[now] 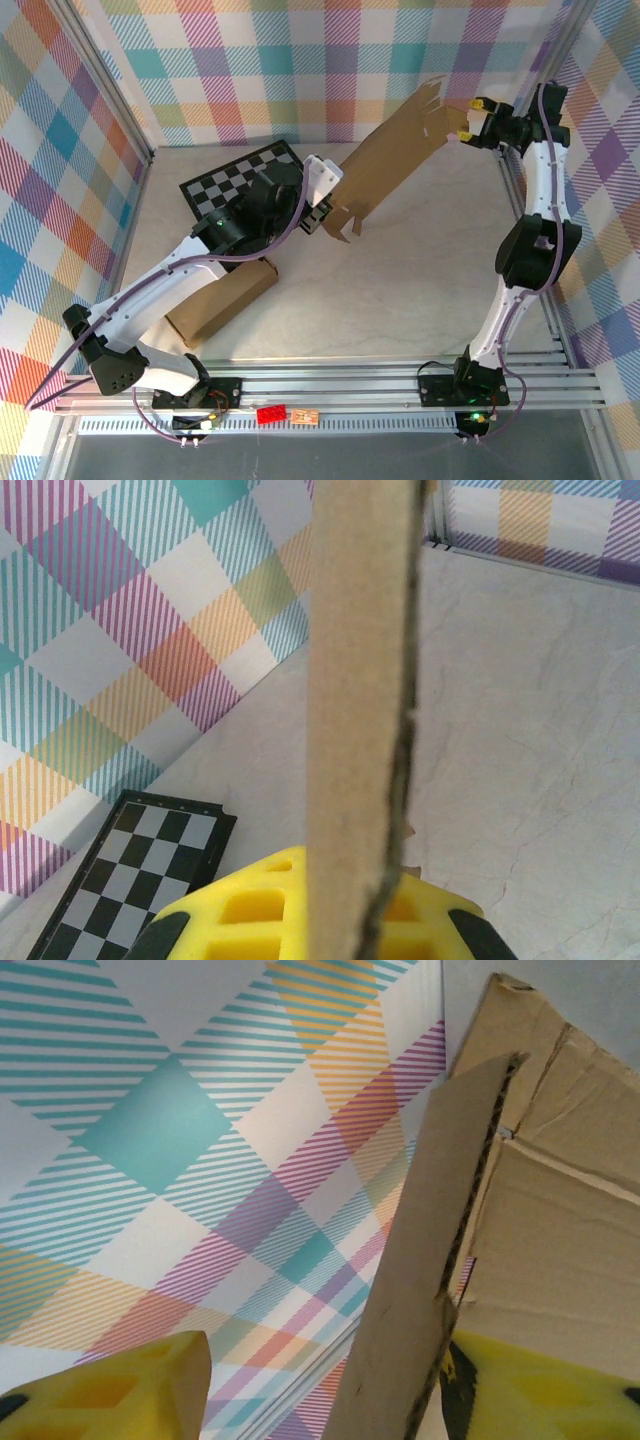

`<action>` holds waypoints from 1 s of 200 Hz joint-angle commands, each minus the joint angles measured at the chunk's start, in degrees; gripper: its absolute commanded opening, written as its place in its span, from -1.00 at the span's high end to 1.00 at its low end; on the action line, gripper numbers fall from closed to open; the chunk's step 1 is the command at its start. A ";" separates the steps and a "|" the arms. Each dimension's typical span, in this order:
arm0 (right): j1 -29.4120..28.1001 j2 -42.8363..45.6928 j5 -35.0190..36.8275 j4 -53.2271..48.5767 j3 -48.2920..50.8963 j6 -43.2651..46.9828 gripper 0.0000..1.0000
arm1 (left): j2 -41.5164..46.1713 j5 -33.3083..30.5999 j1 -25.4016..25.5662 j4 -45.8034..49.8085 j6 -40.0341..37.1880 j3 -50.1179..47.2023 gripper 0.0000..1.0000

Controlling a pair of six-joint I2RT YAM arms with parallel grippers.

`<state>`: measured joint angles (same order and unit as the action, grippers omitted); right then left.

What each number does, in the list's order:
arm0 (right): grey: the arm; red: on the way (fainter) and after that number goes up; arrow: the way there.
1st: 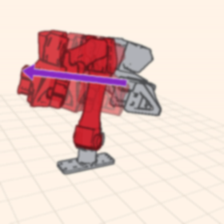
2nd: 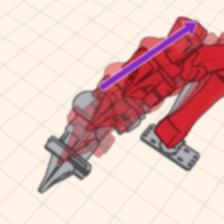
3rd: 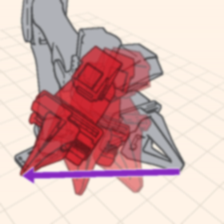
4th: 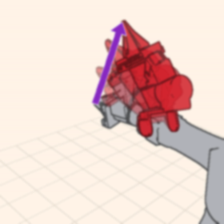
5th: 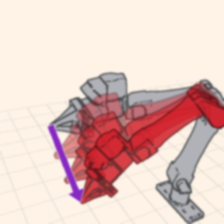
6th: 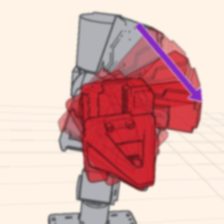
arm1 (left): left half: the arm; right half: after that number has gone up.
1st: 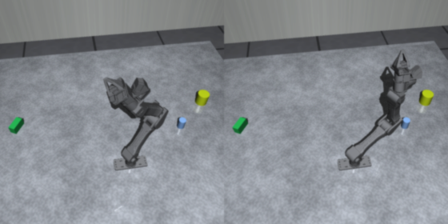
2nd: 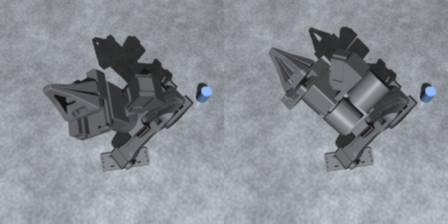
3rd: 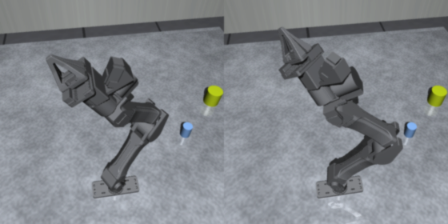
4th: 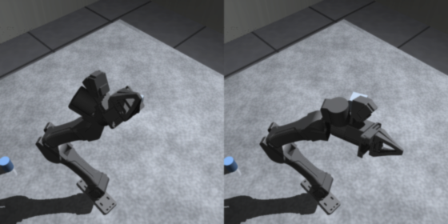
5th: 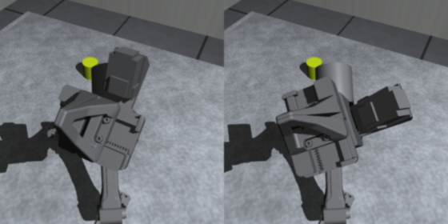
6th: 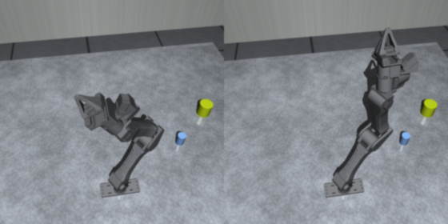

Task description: Fold the paper box

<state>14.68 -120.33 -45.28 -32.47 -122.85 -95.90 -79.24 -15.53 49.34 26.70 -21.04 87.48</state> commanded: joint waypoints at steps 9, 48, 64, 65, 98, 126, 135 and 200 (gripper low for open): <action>-1.48 -0.89 -0.83 1.00 -1.82 -2.13 -0.06 | 2.00 -0.62 -0.30 -3.75 -0.06 -0.40 1.00; -1.80 -0.53 1.10 0.86 -2.04 -1.35 0.76 | 2.69 -0.97 -0.29 -4.62 0.17 -1.43 1.00; -1.94 1.99 3.87 0.46 -0.48 -0.20 1.00 | 2.94 -1.40 -0.29 -4.66 0.94 -1.85 0.96; -1.94 2.19 4.14 0.56 -0.30 -0.14 1.00 | 2.95 -1.42 -0.29 -4.65 0.97 -1.86 0.95; -2.02 10.43 11.96 3.92 6.80 -0.80 1.00 | 3.15 -1.96 -1.36 -4.01 5.95 -2.95 -0.21; -2.67 14.93 18.98 0.91 5.61 1.95 1.00 | 3.42 0.36 -3.63 -2.70 13.21 -4.99 -0.83; -3.27 15.33 20.74 -0.42 3.98 3.73 1.00 | 4.00 0.40 -4.01 -2.70 15.63 -5.60 -0.88; -10.18 13.22 30.65 -14.03 -9.37 19.16 1.00 | 5.53 2.81 -2.59 1.69 15.39 3.26 -0.87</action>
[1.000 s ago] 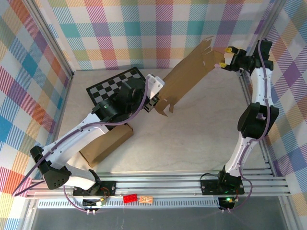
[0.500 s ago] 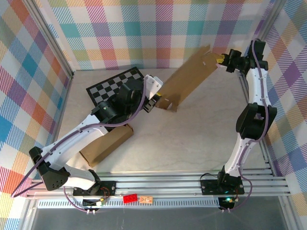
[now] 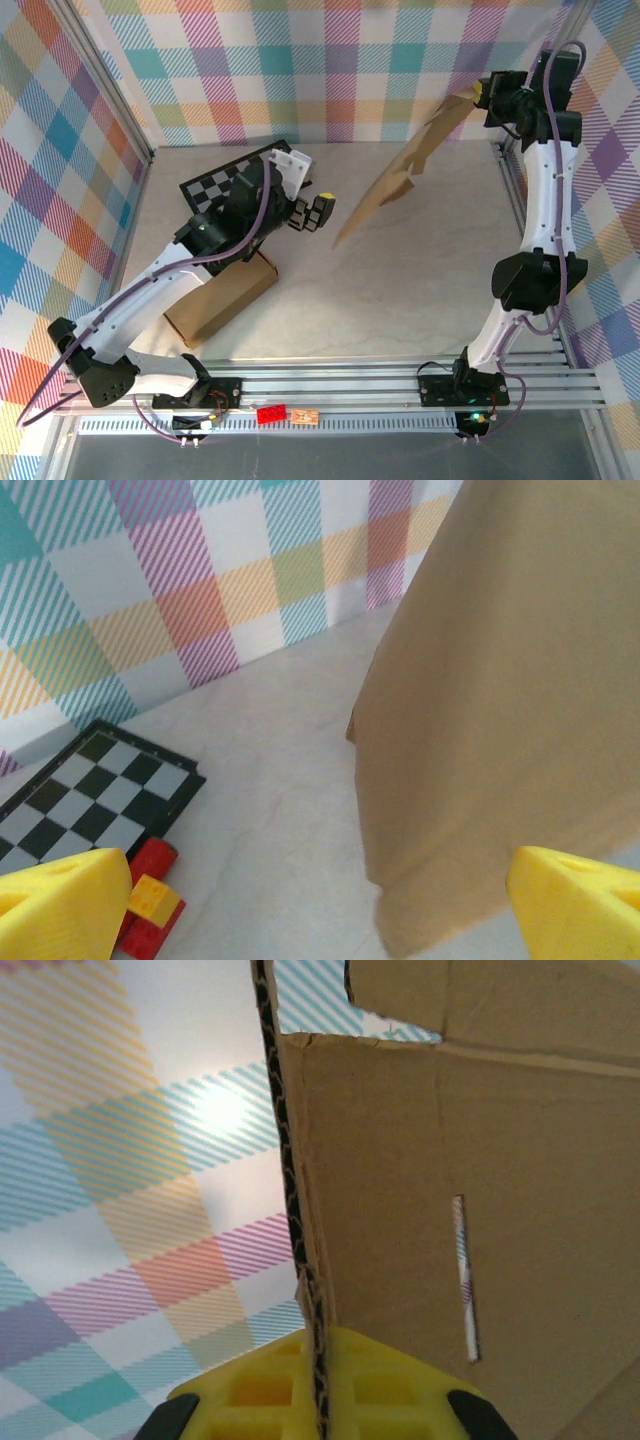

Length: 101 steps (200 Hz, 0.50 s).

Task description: Fold the paper box

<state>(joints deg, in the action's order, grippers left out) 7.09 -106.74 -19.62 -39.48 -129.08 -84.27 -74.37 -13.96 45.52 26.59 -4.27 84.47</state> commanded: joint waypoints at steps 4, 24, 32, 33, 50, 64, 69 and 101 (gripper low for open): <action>-3.09 -0.40 5.58 -7.80 -3.71 8.37 1.00 | -0.14 0.92 1.66 2.41 -2.26 7.81 -0.86; -5.84 -0.03 9.46 -11.04 -5.47 13.11 1.00 | -6.55 -1.17 4.17 7.98 -6.60 17.29 -0.86; -6.88 0.40 10.75 -11.60 -5.33 14.73 1.00 | -9.92 -1.86 5.09 10.21 -7.83 21.98 -0.88; -6.99 0.44 10.87 -11.64 -5.28 14.91 1.00 | -10.36 -1.86 5.19 10.53 -7.93 22.59 -0.88; -9.18 1.16 13.25 -13.33 -5.22 18.24 1.00 | -17.83 -2.45 6.60 14.91 -8.88 33.03 -0.94; -11.04 1.99 15.37 -14.21 -4.92 20.62 1.00 | -23.15 -1.68 7.10 17.17 -9.35 40.29 -1.00; -11.64 2.18 15.99 -14.46 -4.80 21.29 1.00 | -24.79 -1.46 7.13 17.41 -9.36 42.20 -1.00; -14.45 2.92 17.58 -15.51 -4.55 24.51 1.00 | -33.87 -2.55 7.22 18.05 -10.68 51.56 -1.00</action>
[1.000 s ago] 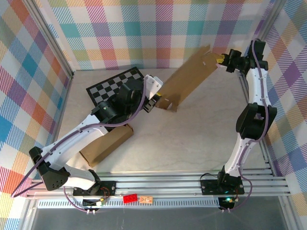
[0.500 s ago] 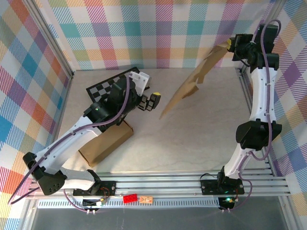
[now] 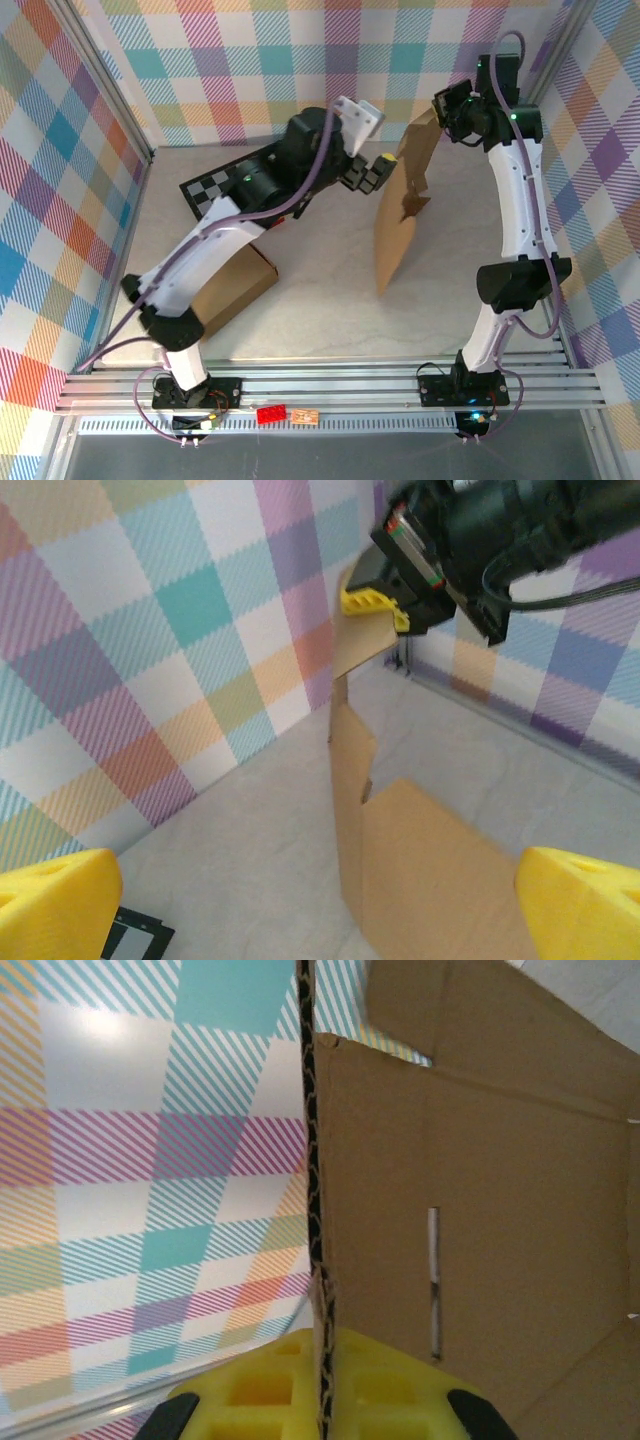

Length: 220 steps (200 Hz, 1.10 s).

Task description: Fold the paper box

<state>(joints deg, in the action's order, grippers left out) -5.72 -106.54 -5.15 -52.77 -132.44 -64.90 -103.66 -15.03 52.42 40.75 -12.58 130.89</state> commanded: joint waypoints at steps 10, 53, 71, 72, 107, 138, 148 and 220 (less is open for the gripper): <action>-2.46 2.90 3.37 -2.63 -1.15 5.93 1.00 | -6.17 -2.38 0.46 2.40 -3.84 5.93 -1.00; -5.05 4.39 3.41 -3.70 -0.11 6.83 1.00 | -9.26 -6.20 0.75 -7.39 -11.04 6.84 -1.00; -5.87 4.74 2.79 -4.29 0.16 6.10 1.00 | -10.79 -4.27 1.07 -9.02 -14.34 7.62 -1.00; -5.92 4.80 2.74 -4.32 0.16 6.06 1.00 | -10.92 -4.29 1.13 -9.11 -14.59 7.62 -1.00; -7.51 5.53 1.37 -4.97 0.41 4.75 1.00 | -13.96 -7.56 1.72 -12.34 -21.29 7.48 -0.94; -8.41 6.85 0.46 -4.90 1.65 3.76 1.00 | -16.15 -10.91 1.63 -16.50 -24.71 7.00 -0.68; -8.48 7.20 -0.07 -4.97 2.14 3.51 1.00 | -17.12 -12.92 1.63 -18.23 -25.16 7.65 -0.66; -8.87 8.92 -1.69 -4.18 4.71 2.09 1.00 | -20.46 -12.16 1.28 -18.51 -26.27 10.55 0.17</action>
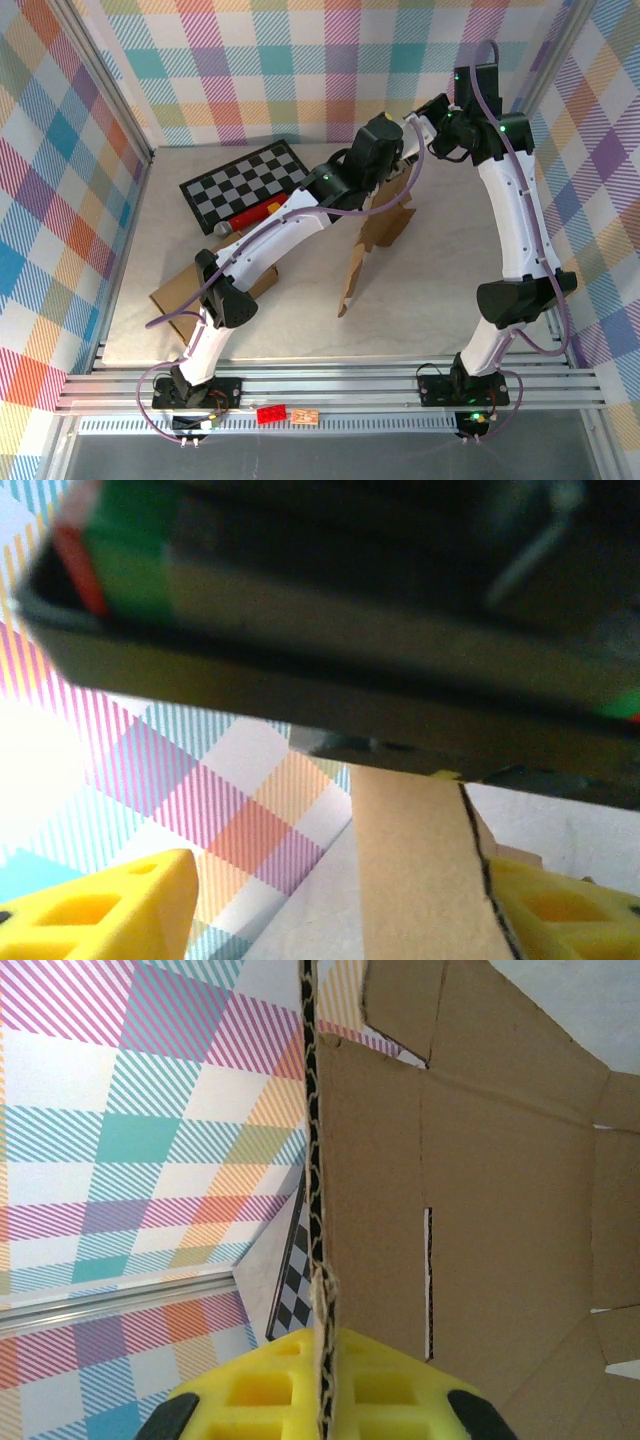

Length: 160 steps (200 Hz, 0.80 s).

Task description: Fold the paper box

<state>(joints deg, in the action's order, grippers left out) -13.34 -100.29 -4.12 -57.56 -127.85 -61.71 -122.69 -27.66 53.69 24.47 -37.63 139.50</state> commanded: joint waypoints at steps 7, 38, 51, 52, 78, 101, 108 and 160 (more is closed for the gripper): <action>-1.24 2.62 -2.90 0.68 0.15 -1.22 1.00 | -1.33 0.59 0.01 -2.13 -1.22 1.78 0.53; -1.25 2.42 -3.65 0.79 -0.80 -1.74 1.00 | 0.02 0.24 0.01 -4.90 -1.38 -1.25 1.00; -1.20 2.08 -4.41 0.78 -1.50 -1.92 1.00 | 0.82 0.93 0.01 -5.47 -1.48 -2.52 1.00; -1.18 2.06 -4.50 0.83 -1.60 -1.92 1.00 | 0.89 0.94 0.01 -5.56 -1.48 -2.63 1.00; 0.78 1.49 -7.66 0.69 -3.43 -2.97 0.31 | 3.57 3.11 -0.79 -7.30 -0.76 -6.57 1.00; 6.11 1.51 -12.69 0.96 -5.07 -6.01 -0.23 | 8.09 7.45 -2.82 -11.02 1.07 -12.76 1.00; 7.96 1.29 -14.71 1.00 -5.54 -7.55 -0.31 | 9.90 9.44 -3.71 -11.72 2.06 -14.68 1.00; 16.84 -2.01 -28.75 2.12 -4.06 -18.01 -0.50 | 20.65 22.36 -8.92 -21.21 3.25 -30.67 1.00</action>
<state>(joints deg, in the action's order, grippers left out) 2.59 -100.09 -24.10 -54.94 -131.52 -73.91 -108.16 -13.34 46.54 11.00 -35.46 112.07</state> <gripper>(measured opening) 0.748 0.046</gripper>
